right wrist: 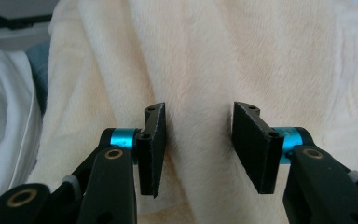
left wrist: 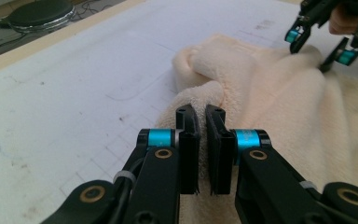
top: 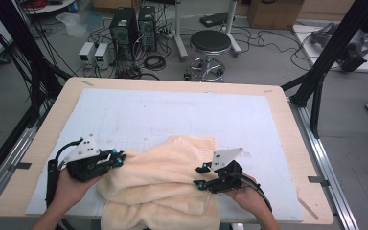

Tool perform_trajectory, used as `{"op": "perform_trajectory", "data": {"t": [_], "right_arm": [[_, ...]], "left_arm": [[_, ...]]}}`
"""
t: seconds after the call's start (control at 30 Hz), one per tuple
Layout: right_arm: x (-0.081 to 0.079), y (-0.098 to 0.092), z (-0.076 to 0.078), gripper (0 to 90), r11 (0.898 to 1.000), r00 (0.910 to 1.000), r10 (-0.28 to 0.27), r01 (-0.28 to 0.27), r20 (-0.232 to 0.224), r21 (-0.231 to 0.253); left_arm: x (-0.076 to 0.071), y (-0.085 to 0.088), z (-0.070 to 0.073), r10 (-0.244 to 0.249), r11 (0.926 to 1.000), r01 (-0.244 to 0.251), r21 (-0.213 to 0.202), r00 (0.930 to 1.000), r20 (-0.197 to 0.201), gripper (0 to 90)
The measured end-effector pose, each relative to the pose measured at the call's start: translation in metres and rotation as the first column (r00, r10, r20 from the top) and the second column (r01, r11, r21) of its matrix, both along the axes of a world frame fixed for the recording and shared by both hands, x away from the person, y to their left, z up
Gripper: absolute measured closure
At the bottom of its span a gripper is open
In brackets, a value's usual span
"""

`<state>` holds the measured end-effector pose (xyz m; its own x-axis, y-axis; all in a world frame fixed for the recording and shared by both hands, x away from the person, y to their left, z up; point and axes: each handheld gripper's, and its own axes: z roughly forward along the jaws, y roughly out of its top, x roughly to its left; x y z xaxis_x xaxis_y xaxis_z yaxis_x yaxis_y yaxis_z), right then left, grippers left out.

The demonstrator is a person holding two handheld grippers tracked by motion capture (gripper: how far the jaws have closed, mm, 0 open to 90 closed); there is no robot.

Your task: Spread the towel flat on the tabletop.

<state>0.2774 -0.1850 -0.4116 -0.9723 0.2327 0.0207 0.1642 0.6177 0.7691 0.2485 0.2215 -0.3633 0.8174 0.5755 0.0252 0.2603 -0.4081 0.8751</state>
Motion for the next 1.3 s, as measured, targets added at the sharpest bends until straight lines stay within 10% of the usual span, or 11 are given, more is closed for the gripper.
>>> {"op": "perform_trajectory", "data": {"t": [0.23,0.43,0.67,0.9,1.07,1.3], "right_arm": [[0.002,-0.005,0.006,54.9,0.999,0.9997,-0.024,0.024,-0.004,0.043],[0.024,-0.017,0.017,53.9,0.982,0.9867,-0.162,0.159,0.017,0.099],[0.054,-0.011,-0.003,52.8,0.963,0.9624,-0.270,0.271,0.028,-0.014],[0.068,-0.004,-0.024,58.5,0.949,0.9565,-0.291,0.286,-0.019,-0.130],[0.068,-0.004,-0.024,85.3,0.963,0.9686,-0.248,0.243,-0.022,-0.118],[0.052,-0.013,-0.006,87.1,0.974,0.9761,-0.217,0.216,-0.012,-0.068]], "left_arm": [[-0.022,-0.004,-0.033,-0.125,0.9899,0.133,0.049,0.9824,-0.138,82.8],[-0.005,-0.001,-0.017,-0.100,0.9949,0.100,-0.004,0.9893,-0.106,58.6],[0.018,-0.016,-0.016,-0.088,0.9960,0.087,-0.022,0.9927,-0.082,45.3],[0.028,-0.022,-0.030,-0.130,0.9915,0.129,-0.017,0.9792,-0.156,56.9],[0.023,-0.025,-0.043,-0.142,0.9889,0.148,0.015,0.9699,-0.198,78.8],[0.004,-0.011,-0.025,-0.123,0.9922,0.120,-0.032,0.9855,-0.117,84.1]]}}
